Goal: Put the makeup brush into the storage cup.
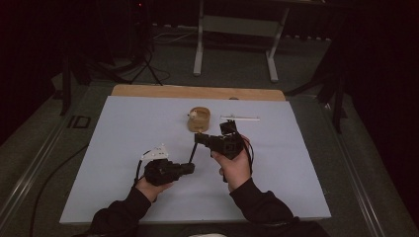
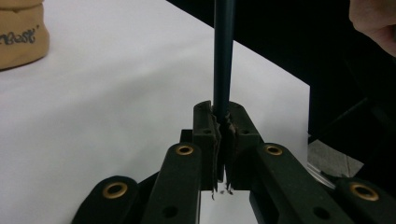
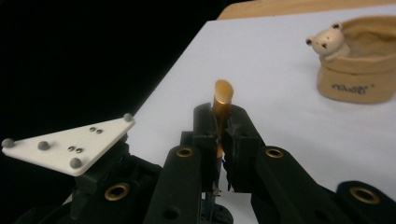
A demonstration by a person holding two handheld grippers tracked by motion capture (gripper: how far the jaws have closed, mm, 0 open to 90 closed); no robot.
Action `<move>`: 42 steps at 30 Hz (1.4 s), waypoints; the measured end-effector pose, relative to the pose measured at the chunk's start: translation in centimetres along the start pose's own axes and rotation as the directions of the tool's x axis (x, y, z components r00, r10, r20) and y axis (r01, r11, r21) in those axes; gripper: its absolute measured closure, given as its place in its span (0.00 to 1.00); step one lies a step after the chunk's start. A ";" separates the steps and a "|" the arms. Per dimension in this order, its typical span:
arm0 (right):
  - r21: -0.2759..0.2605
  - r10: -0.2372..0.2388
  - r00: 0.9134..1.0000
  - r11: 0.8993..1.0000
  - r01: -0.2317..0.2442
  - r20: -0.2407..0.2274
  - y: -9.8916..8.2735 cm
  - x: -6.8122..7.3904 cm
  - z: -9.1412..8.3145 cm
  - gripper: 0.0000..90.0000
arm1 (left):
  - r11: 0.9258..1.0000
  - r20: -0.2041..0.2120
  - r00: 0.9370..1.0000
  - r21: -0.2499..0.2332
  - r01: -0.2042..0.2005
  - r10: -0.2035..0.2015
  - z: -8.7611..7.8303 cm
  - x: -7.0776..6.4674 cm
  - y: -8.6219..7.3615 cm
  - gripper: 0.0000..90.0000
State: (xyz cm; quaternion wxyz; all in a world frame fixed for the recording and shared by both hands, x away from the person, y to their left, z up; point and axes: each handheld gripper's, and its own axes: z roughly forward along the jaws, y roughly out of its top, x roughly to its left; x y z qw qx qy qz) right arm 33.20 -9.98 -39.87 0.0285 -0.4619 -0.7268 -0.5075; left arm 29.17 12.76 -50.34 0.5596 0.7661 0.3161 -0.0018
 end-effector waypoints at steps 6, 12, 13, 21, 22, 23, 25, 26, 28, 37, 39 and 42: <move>-0.005 -0.031 0.999 1.000 0.031 -0.029 0.1 0.4 0.0 0.94 | 1.000 -0.010 1.000 0.008 -0.014 0.014 0.0 -0.3 0.2 0.80; -0.022 -0.079 0.996 0.997 0.079 -0.033 0.3 0.7 -0.5 0.94 | 1.000 -0.029 1.000 0.017 -0.002 0.003 0.1 -0.3 0.3 0.53; -0.021 -0.091 0.995 0.996 0.090 -0.036 0.4 0.7 -0.6 0.94 | 1.000 -0.028 1.000 0.020 -0.003 0.003 0.1 -0.4 0.3 0.50; 0.001 -0.150 0.989 0.989 0.150 -0.004 0.4 -0.8 -1.5 0.94 | 1.000 -0.050 0.999 0.023 -0.017 0.018 0.0 -0.5 0.5 0.26; 0.007 -0.159 0.987 0.987 0.159 0.002 0.4 -1.0 -1.6 0.94 | 1.000 -0.050 0.999 0.023 -0.017 0.018 0.0 -0.5 0.5 0.23; 0.007 -0.159 0.987 0.987 0.159 0.002 0.4 -1.0 -1.6 0.94 | 1.000 -0.049 0.999 0.013 -0.022 0.023 0.0 -0.6 0.5 0.23; 0.011 -0.177 0.984 0.984 0.177 0.019 0.4 -1.3 -2.0 0.94 | 1.000 -0.029 0.999 0.003 -0.025 0.026 -0.1 -0.7 0.6 0.22; 0.017 -0.192 0.981 0.981 0.191 0.025 0.4 -1.5 -2.1 0.94 | 1.000 -0.014 1.000 0.004 -0.025 0.025 -0.1 -0.7 0.6 0.18; 0.013 -0.224 0.974 0.975 0.224 0.039 0.3 -1.7 -2.5 0.94 | 1.000 0.023 0.999 0.008 -0.023 0.023 0.0 -0.6 0.5 0.14; 0.015 -0.323 0.939 0.946 0.324 0.115 1.3 -2.7 -4.2 0.94 | 0.998 0.039 0.999 0.053 -0.038 0.036 0.4 -0.5 0.2 0.05; 0.003 -0.339 0.931 0.940 0.342 0.136 1.6 -2.7 -4.6 0.94 | 0.997 0.027 0.999 0.059 -0.049 0.047 0.4 -0.5 0.2 0.05; -0.010 -0.348 0.926 0.935 0.353 0.149 2.1 -2.9 -5.0 0.94 | 0.997 0.026 0.998 0.059 -0.051 0.050 0.5 -0.5 0.2 0.05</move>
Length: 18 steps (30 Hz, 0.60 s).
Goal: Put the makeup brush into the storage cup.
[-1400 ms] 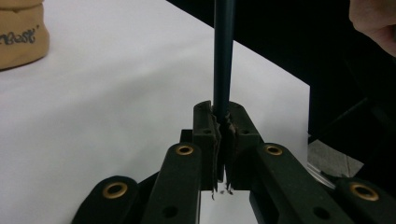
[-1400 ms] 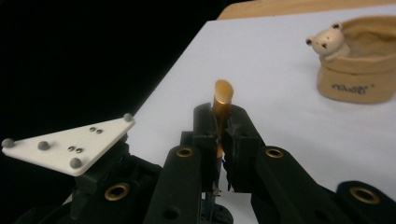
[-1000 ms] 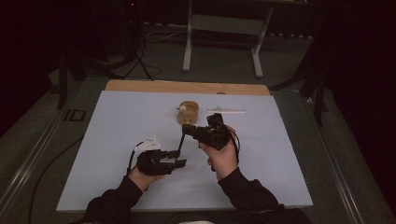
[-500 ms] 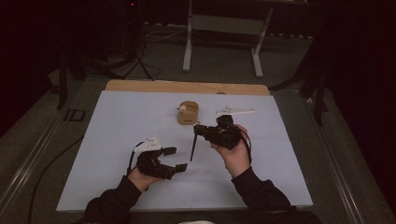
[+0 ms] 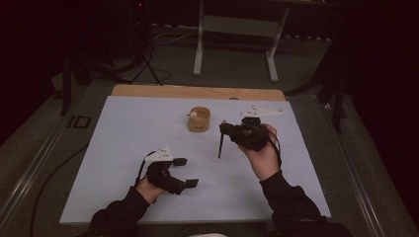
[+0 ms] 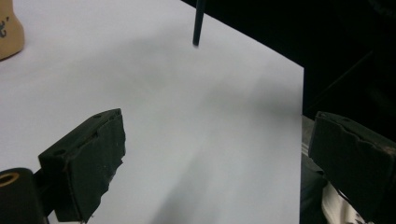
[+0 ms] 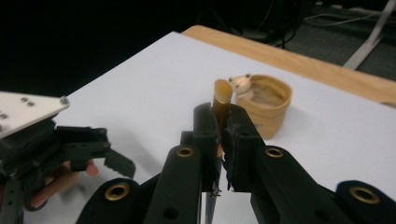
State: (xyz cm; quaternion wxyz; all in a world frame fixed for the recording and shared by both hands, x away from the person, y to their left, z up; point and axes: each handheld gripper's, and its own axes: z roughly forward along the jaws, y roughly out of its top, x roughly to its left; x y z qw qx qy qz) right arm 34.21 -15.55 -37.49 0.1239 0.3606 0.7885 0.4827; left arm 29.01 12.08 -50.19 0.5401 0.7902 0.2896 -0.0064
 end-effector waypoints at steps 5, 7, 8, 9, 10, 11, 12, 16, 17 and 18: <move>-0.030 0.010 1.000 0.999 -0.010 -0.007 1.1 -1.1 -0.3 0.94 | 1.000 0.002 1.000 -0.001 0.007 -0.007 0.0 0.1 -0.1 0.05; -0.038 0.010 1.000 0.999 -0.010 0.002 1.4 -1.2 -0.3 0.94 | 1.000 0.006 1.000 -0.002 0.008 -0.008 0.0 0.1 -0.1 0.05; -0.042 0.004 1.000 0.999 -0.004 0.005 1.7 -1.2 -0.3 0.94 | 1.000 0.002 1.000 -0.002 0.005 -0.005 0.0 0.1 -0.1 0.05; -0.044 0.002 1.000 0.999 -0.002 0.006 1.9 -1.3 -0.3 0.94 | 1.000 0.003 1.000 -0.004 -0.001 0.001 0.0 0.1 -0.1 0.05; -0.054 0.004 1.000 0.999 -0.004 0.007 2.5 -1.5 -0.1 0.94 | 1.000 0.004 1.000 -0.003 -0.002 0.002 0.0 0.1 -0.1 0.05; -0.054 0.004 1.000 0.999 -0.004 0.007 2.5 -1.5 -0.1 0.94 | 1.000 0.006 1.000 -0.005 0.001 -0.001 0.0 0.1 -0.2 0.05; -0.057 0.000 1.000 0.998 0.001 0.014 2.8 -1.5 0.0 0.94 | 1.000 0.010 1.000 -0.008 0.005 -0.005 0.0 0.1 -0.2 0.05; -0.067 0.004 1.000 0.998 -0.003 0.015 3.6 -1.7 0.2 0.94 | 1.000 0.008 1.000 -0.005 -0.002 0.002 -0.1 0.1 -0.1 0.05; -0.073 0.001 1.000 0.997 0.001 0.020 4.0 -1.8 0.2 0.94 | 1.000 0.005 1.000 -0.003 -0.006 0.006 -0.1 0.1 -0.1 0.05; -0.078 0.006 1.000 0.997 -0.005 0.016 4.4 -1.9 0.3 0.94 | 1.000 0.010 1.000 -0.003 -0.003 0.003 -0.1 0.1 -0.1 0.05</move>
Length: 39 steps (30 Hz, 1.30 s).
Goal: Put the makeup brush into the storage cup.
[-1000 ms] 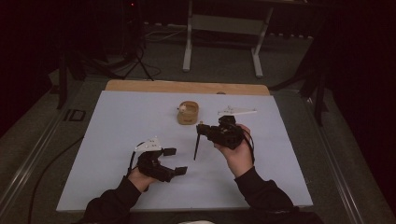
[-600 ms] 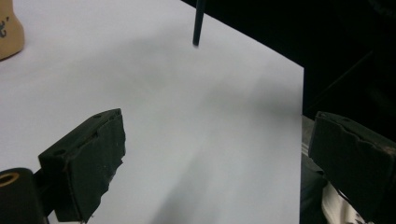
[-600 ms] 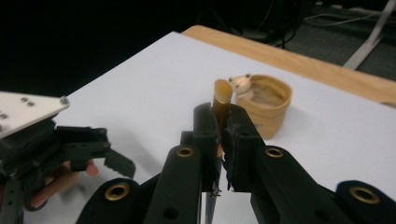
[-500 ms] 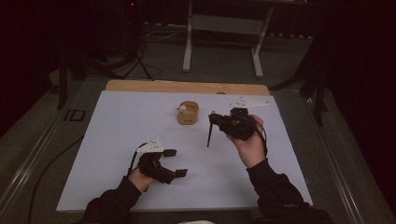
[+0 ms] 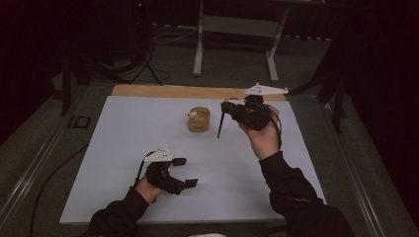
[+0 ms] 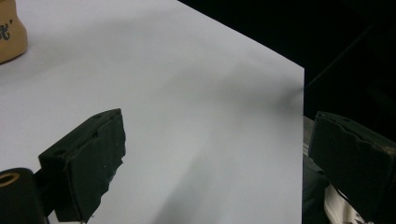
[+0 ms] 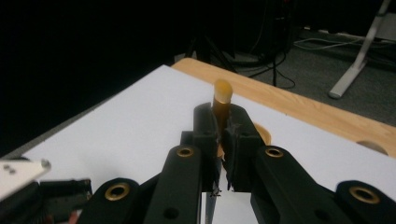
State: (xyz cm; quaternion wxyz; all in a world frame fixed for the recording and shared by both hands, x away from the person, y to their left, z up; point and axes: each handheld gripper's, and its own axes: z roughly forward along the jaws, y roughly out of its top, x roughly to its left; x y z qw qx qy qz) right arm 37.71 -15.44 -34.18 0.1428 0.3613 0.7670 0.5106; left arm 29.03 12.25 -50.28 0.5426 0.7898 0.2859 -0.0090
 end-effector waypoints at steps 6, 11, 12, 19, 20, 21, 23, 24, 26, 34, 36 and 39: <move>-0.015 -0.015 1.000 1.000 0.015 -0.004 1.6 -0.3 0.6 0.94 | 1.000 -0.002 1.000 -0.004 -0.006 0.006 0.0 -0.1 0.0 0.05; -0.024 -0.036 0.999 0.999 0.035 -0.017 2.5 -0.6 1.5 0.94 | 1.000 -0.006 1.000 -0.012 -0.018 0.018 -0.1 0.0 0.1 0.05; -0.027 -0.034 0.999 0.999 0.033 -0.025 2.6 -0.7 1.7 0.94 | 1.000 -0.005 1.000 -0.011 -0.017 0.017 -0.2 0.0 0.1 0.05; -0.037 -0.049 0.999 0.998 0.049 -0.014 3.8 -0.9 3.2 0.94 | 1.000 -0.003 1.000 -0.010 -0.018 0.018 -0.1 0.0 0.0 0.05; -0.041 -0.048 0.999 0.998 0.047 -0.016 4.0 -0.9 3.4 0.94 | 1.000 -0.005 1.000 -0.009 -0.020 0.020 -0.1 0.0 0.0 0.05; -0.041 -0.048 0.999 0.998 0.047 -0.016 4.0 -0.9 3.4 0.94 | 1.000 -0.005 1.000 -0.009 -0.020 0.020 -0.1 0.0 0.0 0.05; -0.057 -0.060 0.998 0.997 0.060 -0.014 4.5 -0.9 3.8 0.94 | 1.000 -0.005 1.000 -0.012 -0.020 0.020 -0.1 0.0 0.0 0.05; -0.063 -0.070 0.997 0.996 0.069 -0.011 4.6 -0.9 3.9 0.94 | 1.000 -0.003 1.000 -0.012 -0.022 0.022 -0.2 0.0 0.1 0.05; -0.076 -0.086 0.996 0.993 0.085 -0.010 4.8 -0.9 4.2 0.94 | 1.000 -0.004 1.000 -0.017 -0.020 0.020 -0.2 0.0 0.1 0.05; -0.089 -0.096 0.995 0.991 0.096 0.005 5.2 -1.8 5.8 0.94 | 1.000 -0.002 1.000 -0.016 -0.027 0.026 -0.4 0.1 0.1 0.05; -0.093 -0.096 0.995 0.991 0.097 0.010 5.3 -2.0 6.0 0.94 | 1.000 0.001 1.000 -0.019 -0.019 0.020 -0.4 0.1 0.1 0.05; -0.102 -0.084 0.996 0.991 0.085 0.018 5.2 -2.5 6.5 0.94 | 1.000 0.005 1.000 -0.020 -0.016 0.016 -0.4 0.1 0.0 0.05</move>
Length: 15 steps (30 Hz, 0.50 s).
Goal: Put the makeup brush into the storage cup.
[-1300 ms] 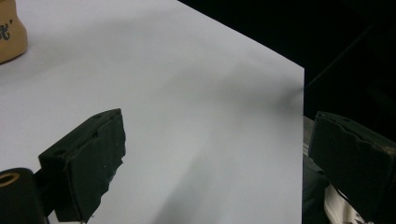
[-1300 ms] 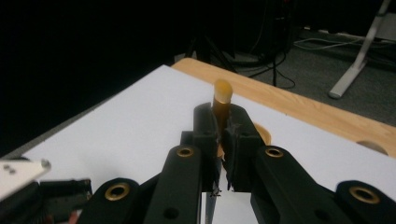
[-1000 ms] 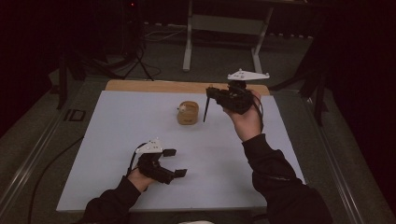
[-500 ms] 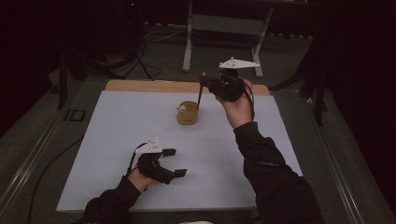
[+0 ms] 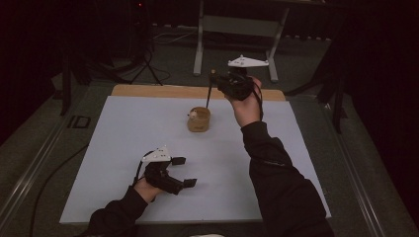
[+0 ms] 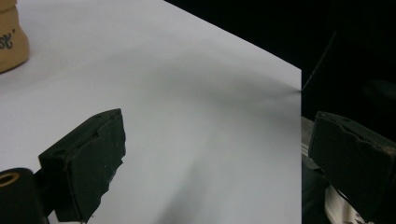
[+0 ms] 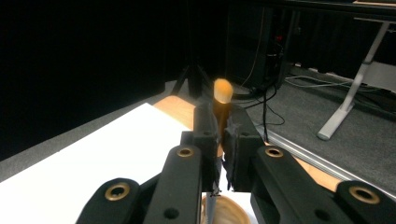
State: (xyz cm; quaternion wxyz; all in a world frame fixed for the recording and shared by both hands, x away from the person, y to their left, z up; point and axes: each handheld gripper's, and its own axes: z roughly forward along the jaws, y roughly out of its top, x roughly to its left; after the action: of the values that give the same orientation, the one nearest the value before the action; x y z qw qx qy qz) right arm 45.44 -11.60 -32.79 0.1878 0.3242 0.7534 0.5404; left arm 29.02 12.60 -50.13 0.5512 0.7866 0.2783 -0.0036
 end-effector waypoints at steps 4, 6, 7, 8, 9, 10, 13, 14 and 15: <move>-0.001 0.008 1.000 1.000 -0.008 0.004 -0.2 -0.5 0.8 0.94 | 1.000 0.002 1.000 -0.001 -0.001 0.001 -0.1 0.1 0.0 0.05; 0.001 0.006 1.000 1.000 -0.006 0.010 -0.4 -0.7 1.3 0.94 | 1.000 -0.001 1.000 0.001 -0.003 0.003 -0.1 0.1 0.0 0.05; 0.003 0.003 1.000 1.000 -0.003 0.014 -0.5 -0.7 1.5 0.94 | 1.000 0.002 1.000 0.002 -0.001 0.001 -0.1 0.1 0.0 0.05; 0.009 0.004 1.000 1.000 -0.004 0.016 -0.6 -0.8 1.8 0.94 | 1.000 0.001 1.000 0.002 0.000 0.000 -0.1 0.2 -0.1 0.05; 0.012 0.005 1.000 1.000 -0.005 0.017 -0.7 -0.9 2.0 0.94 | 1.000 0.001 1.000 0.001 0.000 0.000 -0.1 0.1 -0.1 0.05; 0.015 0.009 1.000 1.000 -0.009 0.016 -0.8 -0.9 2.2 0.94 | 1.000 0.003 1.000 0.002 0.000 0.000 -0.1 0.1 0.0 0.05; 0.026 0.019 1.000 0.999 -0.019 0.020 -1.2 -1.2 2.8 0.94 | 1.000 0.004 1.000 0.000 0.002 -0.002 -0.2 0.2 0.0 0.05; 0.026 0.021 1.000 0.999 -0.022 0.021 -1.3 -1.3 2.9 0.94 | 1.000 0.002 1.000 0.000 0.001 -0.001 -0.2 0.1 -0.1 0.05; 0.028 0.023 1.000 0.999 -0.024 0.021 -1.4 -1.4 3.1 0.94 | 1.000 0.001 1.000 0.000 0.002 -0.002 -0.2 0.1 -0.1 0.05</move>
State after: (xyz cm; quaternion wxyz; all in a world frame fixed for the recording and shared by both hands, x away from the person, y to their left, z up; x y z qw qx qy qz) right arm 48.00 -10.67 -35.25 0.1848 0.3413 0.7550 0.5285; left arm 29.05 12.84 -50.16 0.5515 0.7862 0.2786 -0.0046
